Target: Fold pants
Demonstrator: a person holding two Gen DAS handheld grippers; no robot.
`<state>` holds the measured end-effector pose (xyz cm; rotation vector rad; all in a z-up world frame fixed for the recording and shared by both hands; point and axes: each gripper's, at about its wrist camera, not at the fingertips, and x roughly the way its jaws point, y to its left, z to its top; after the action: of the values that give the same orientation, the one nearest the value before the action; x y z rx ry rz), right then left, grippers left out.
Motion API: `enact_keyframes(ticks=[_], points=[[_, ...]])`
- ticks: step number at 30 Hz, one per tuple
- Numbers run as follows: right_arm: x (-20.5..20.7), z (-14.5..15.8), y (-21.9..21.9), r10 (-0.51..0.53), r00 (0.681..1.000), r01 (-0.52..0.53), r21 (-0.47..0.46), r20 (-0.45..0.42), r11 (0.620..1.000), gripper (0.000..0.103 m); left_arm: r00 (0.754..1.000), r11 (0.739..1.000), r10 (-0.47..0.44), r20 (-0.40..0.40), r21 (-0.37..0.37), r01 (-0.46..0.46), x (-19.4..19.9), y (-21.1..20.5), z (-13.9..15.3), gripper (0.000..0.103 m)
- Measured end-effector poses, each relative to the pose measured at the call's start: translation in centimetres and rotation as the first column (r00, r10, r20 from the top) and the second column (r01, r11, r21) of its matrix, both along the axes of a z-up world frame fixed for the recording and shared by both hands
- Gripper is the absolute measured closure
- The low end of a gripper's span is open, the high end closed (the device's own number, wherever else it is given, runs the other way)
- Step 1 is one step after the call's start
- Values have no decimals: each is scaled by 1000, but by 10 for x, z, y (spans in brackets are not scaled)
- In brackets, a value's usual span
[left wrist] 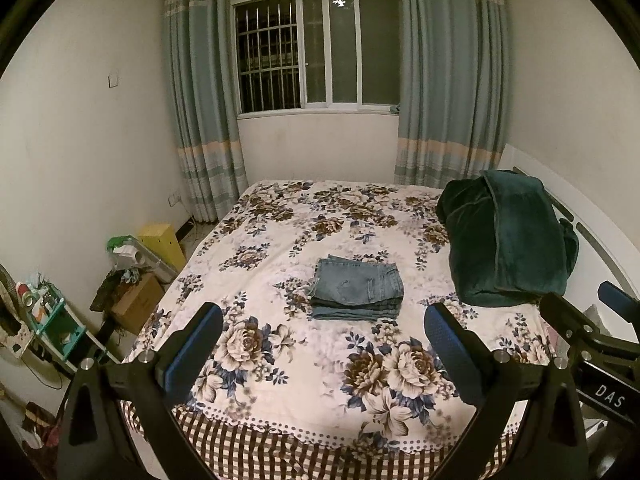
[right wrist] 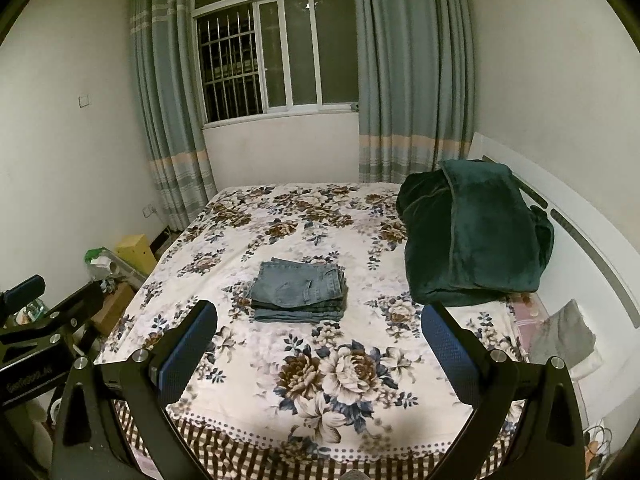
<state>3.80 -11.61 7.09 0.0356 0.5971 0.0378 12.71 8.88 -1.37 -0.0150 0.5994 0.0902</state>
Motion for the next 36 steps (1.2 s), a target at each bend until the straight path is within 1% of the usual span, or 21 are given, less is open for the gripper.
enact_keyframes(ticks=[15, 28, 36], points=[[-2, -3, 3, -2, 1000, 2, -2, 2, 1000, 0, 1000, 1000, -1, 6, 4, 1, 0, 2, 3, 0], [-3, -3, 4, 3, 1000, -3, 3, 3, 1000, 0, 1000, 1000, 11, 5, -5, -11, 1, 12, 8, 0], [4, 3, 0, 3, 1000, -3, 2, 7, 1000, 0, 1000, 1000, 11, 5, 2, -11, 3, 12, 9, 0]])
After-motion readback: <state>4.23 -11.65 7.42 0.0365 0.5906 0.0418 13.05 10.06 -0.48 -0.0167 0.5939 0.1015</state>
